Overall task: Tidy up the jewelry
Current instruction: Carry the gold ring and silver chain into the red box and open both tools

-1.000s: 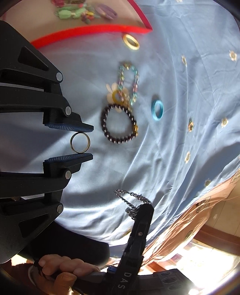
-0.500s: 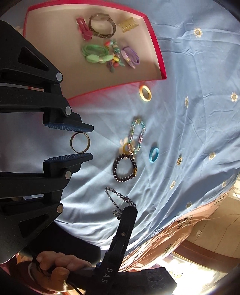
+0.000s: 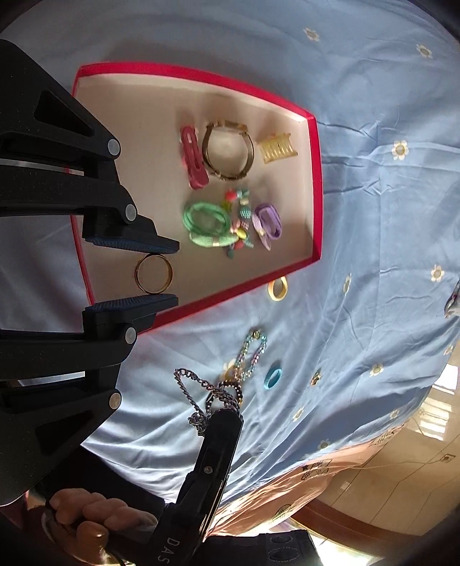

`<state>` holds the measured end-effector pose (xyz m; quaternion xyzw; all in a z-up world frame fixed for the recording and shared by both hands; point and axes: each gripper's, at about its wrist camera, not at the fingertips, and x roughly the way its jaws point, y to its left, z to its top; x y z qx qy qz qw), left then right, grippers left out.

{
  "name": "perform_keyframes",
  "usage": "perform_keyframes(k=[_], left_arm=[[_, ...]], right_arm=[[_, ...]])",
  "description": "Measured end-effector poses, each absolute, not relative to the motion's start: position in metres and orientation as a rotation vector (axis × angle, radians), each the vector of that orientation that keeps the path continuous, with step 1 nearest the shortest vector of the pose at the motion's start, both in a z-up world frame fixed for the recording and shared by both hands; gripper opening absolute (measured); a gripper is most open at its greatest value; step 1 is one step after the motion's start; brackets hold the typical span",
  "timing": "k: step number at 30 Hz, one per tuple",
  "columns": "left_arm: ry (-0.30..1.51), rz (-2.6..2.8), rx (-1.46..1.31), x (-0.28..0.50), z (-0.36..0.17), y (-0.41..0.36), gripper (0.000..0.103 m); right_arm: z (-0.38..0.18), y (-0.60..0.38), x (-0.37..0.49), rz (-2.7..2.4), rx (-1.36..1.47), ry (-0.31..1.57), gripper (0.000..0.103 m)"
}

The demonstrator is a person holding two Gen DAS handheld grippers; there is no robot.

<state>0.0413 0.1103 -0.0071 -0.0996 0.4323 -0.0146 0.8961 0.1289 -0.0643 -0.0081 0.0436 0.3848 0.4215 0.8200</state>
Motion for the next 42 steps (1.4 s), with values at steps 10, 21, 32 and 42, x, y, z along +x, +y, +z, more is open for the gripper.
perform_keyframes(k=[10, 21, 32, 42], left_arm=[[0.901, 0.086, -0.263, 0.025, -0.016, 0.164, 0.021], [0.918, 0.142, -0.282, 0.029, -0.030, 0.189, 0.021], [0.958, 0.157, -0.271, 0.039, -0.047, 0.193, 0.021], [0.970, 0.177, -0.240, 0.044, -0.052, 0.188, 0.021]], right_arm=[[-0.018, 0.007, 0.121, 1.017, 0.022, 0.843, 0.014], [-0.045, 0.046, 0.130, 1.038, -0.019, 0.885, 0.014], [-0.070, 0.052, 0.145, 0.986, -0.058, 0.942, 0.014], [-0.080, 0.056, 0.150, 0.974, -0.087, 0.973, 0.014]])
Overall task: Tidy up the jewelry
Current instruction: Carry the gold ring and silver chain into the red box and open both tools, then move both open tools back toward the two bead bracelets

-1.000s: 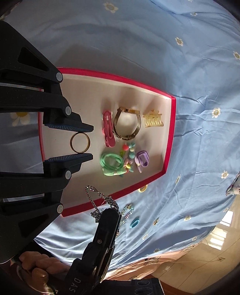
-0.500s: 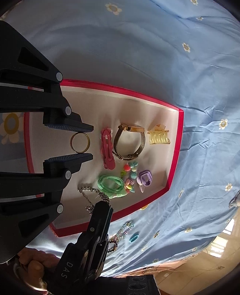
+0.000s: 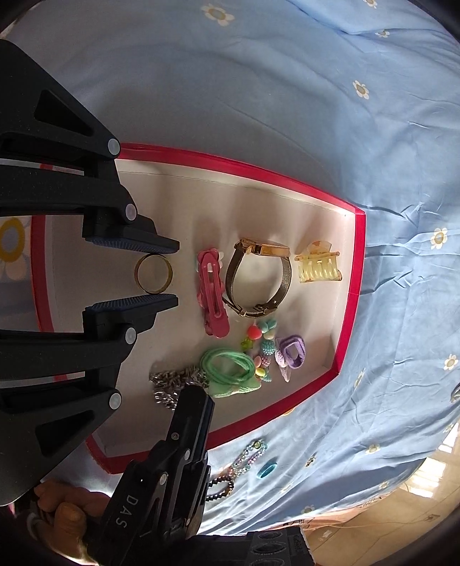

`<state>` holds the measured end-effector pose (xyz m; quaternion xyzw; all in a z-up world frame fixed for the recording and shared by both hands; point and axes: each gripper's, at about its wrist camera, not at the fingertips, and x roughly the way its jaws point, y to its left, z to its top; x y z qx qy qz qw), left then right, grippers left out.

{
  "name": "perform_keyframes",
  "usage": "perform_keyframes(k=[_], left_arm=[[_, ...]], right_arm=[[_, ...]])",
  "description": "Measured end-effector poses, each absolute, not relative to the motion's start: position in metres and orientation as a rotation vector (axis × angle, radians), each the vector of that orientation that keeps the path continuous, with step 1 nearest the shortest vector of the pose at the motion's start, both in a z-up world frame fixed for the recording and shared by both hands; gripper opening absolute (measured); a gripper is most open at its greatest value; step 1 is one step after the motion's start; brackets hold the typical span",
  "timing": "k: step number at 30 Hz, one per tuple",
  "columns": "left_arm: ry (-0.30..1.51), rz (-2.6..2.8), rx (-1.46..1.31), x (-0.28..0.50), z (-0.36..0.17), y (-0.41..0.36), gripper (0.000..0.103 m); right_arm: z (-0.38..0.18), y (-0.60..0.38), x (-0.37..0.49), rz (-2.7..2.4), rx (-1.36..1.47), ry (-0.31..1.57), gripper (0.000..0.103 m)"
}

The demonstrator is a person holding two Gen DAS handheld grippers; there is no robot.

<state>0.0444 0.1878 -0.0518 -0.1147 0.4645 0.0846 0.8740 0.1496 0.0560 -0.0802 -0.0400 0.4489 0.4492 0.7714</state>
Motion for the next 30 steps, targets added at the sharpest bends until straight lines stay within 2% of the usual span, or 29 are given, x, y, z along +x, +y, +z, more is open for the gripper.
perform_keyframes(k=[8, 12, 14, 18, 19, 20, 23, 26, 30], left_arm=[[0.971, 0.191, -0.218, 0.046, -0.053, 0.185, 0.021], [0.974, 0.187, -0.224, 0.047, -0.052, 0.184, 0.025], [0.977, 0.191, -0.220, 0.048, -0.051, 0.183, 0.033], [0.974, 0.202, -0.226, 0.045, -0.048, 0.183, 0.044], [0.966, 0.203, -0.232, 0.044, -0.045, 0.183, 0.050], [0.961, 0.205, -0.239, 0.043, -0.042, 0.183, 0.061], [0.933, 0.209, -0.284, 0.037, -0.034, 0.183, 0.078], [0.900, 0.190, -0.349, 0.033, -0.025, 0.180, 0.085], [0.853, 0.145, -0.400, 0.032, -0.018, 0.166, 0.088]], right_arm=[[-0.080, 0.056, 0.150, 0.971, -0.089, 0.972, 0.014], [-0.078, 0.055, 0.150, 0.972, -0.084, 0.971, 0.018], [-0.076, 0.054, 0.150, 0.974, -0.073, 0.967, 0.018], [-0.067, 0.047, 0.149, 0.978, -0.045, 0.950, 0.019], [-0.064, 0.044, 0.149, 0.978, -0.035, 0.942, 0.019], [-0.060, 0.040, 0.148, 0.976, -0.026, 0.932, 0.022], [-0.048, 0.023, 0.147, 0.965, 0.009, 0.894, 0.041], [-0.037, 0.001, 0.148, 0.934, 0.041, 0.857, 0.044], [-0.028, -0.032, 0.149, 0.871, 0.068, 0.816, 0.057]])
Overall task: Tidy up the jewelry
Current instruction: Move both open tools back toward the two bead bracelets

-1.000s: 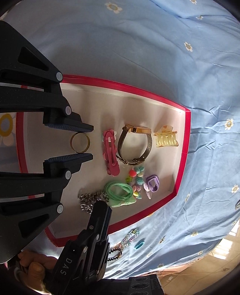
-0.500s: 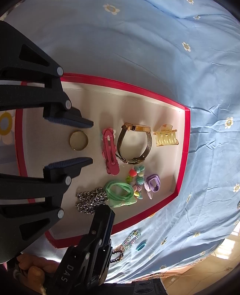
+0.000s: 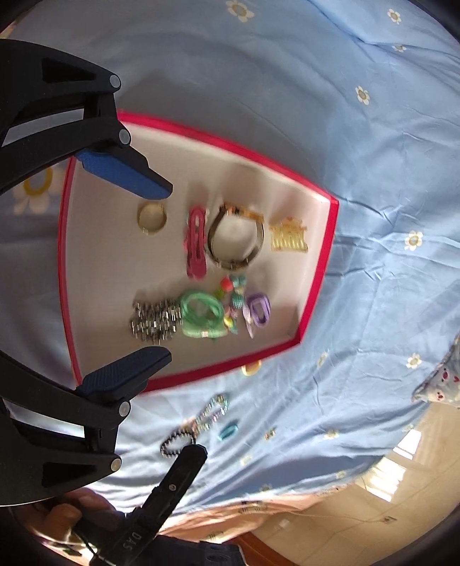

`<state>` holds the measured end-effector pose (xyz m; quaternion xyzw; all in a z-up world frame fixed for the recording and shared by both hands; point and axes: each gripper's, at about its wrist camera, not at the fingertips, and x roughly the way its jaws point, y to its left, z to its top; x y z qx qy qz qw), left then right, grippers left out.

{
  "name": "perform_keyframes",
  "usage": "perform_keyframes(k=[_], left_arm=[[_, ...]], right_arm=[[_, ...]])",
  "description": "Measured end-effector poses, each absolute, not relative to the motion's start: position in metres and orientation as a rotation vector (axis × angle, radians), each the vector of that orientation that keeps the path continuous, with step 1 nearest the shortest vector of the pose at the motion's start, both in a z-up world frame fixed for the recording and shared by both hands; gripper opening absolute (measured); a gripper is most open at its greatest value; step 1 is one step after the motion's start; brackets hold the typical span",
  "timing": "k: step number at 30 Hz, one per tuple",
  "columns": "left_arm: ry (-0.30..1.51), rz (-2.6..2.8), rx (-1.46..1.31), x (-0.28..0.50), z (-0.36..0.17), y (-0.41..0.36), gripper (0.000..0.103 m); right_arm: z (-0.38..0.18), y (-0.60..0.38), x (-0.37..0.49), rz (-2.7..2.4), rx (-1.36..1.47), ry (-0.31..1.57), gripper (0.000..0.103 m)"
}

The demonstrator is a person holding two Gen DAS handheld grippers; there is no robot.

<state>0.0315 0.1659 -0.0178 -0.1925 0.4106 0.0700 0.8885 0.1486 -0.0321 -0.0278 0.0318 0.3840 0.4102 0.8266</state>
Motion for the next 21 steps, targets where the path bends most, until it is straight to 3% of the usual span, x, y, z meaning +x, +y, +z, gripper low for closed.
perform_keyframes(k=[10, 21], left_arm=[[0.721, 0.031, -0.458, 0.034, -0.007, 0.114, 0.093], [0.799, -0.011, -0.195, 0.060, -0.004, 0.055, 0.093]], right_arm=[[-0.027, -0.126, 0.159, 0.658, 0.156, 0.775, 0.063], [-0.044, -0.176, 0.168, 0.537, 0.163, 0.787, 0.063]])
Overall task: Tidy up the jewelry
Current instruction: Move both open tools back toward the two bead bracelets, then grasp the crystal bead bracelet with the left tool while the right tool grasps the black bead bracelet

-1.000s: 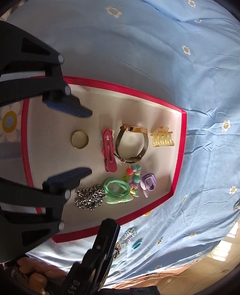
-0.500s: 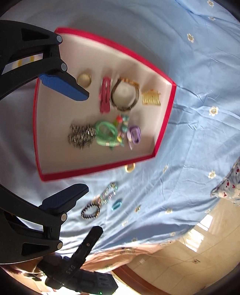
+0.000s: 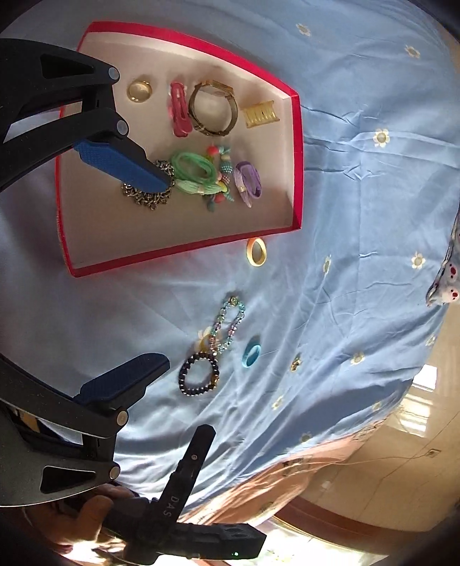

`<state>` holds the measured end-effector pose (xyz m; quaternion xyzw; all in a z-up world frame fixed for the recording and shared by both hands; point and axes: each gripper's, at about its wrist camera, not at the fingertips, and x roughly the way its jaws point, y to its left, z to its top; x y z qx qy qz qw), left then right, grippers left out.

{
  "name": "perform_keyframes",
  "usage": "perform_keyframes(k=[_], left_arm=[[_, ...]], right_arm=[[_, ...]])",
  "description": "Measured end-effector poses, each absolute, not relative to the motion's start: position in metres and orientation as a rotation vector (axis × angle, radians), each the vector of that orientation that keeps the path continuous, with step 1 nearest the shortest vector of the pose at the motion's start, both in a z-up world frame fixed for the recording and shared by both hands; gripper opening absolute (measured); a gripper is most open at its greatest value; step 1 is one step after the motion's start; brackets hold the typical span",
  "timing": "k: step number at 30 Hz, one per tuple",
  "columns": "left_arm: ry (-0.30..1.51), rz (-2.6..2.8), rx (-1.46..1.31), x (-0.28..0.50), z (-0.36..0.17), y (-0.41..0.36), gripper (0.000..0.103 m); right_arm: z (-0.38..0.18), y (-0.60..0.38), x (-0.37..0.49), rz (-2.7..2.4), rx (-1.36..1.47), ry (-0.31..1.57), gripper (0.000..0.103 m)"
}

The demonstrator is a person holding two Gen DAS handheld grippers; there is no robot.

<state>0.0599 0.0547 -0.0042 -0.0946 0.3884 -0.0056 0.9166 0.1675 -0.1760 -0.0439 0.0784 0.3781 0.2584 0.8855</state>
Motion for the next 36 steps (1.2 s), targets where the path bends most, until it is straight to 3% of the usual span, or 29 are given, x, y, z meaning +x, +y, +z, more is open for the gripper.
perform_keyframes(k=[10, 15, 20, 27, 30, 32, 33, 34, 36], left_arm=[[0.861, -0.029, -0.021, 0.122, -0.004, 0.035, 0.093], [0.898, -0.050, 0.061, 0.154, -0.013, 0.025, 0.091], [0.959, -0.089, 0.112, 0.186, -0.029, 0.014, 0.068], [1.037, -0.131, 0.196, 0.218, -0.052, -0.007, 0.053], [1.069, -0.157, 0.211, 0.224, -0.058, -0.011, 0.038], [1.072, -0.184, 0.222, 0.224, -0.058, -0.015, 0.017], [1.070, -0.194, 0.230, 0.223, -0.058, -0.016, 0.011], [1.064, -0.204, 0.235, 0.221, -0.058, -0.017, 0.007], [1.048, -0.219, 0.234, 0.217, -0.055, -0.018, 0.007]], right_arm=[[-0.059, -0.169, 0.190, 0.540, 0.099, 0.833, 0.062], [-0.072, -0.160, 0.205, 0.533, 0.045, 0.876, 0.051], [-0.083, -0.152, 0.216, 0.524, 0.003, 0.902, 0.039], [-0.088, -0.148, 0.224, 0.505, -0.029, 0.901, 0.022], [-0.089, -0.147, 0.225, 0.499, -0.042, 0.897, 0.016], [-0.089, -0.146, 0.226, 0.501, -0.049, 0.893, 0.008], [-0.089, -0.145, 0.226, 0.501, -0.048, 0.891, 0.008], [-0.088, -0.146, 0.225, 0.502, -0.044, 0.886, 0.008], [-0.085, -0.149, 0.224, 0.509, -0.025, 0.871, 0.008]])
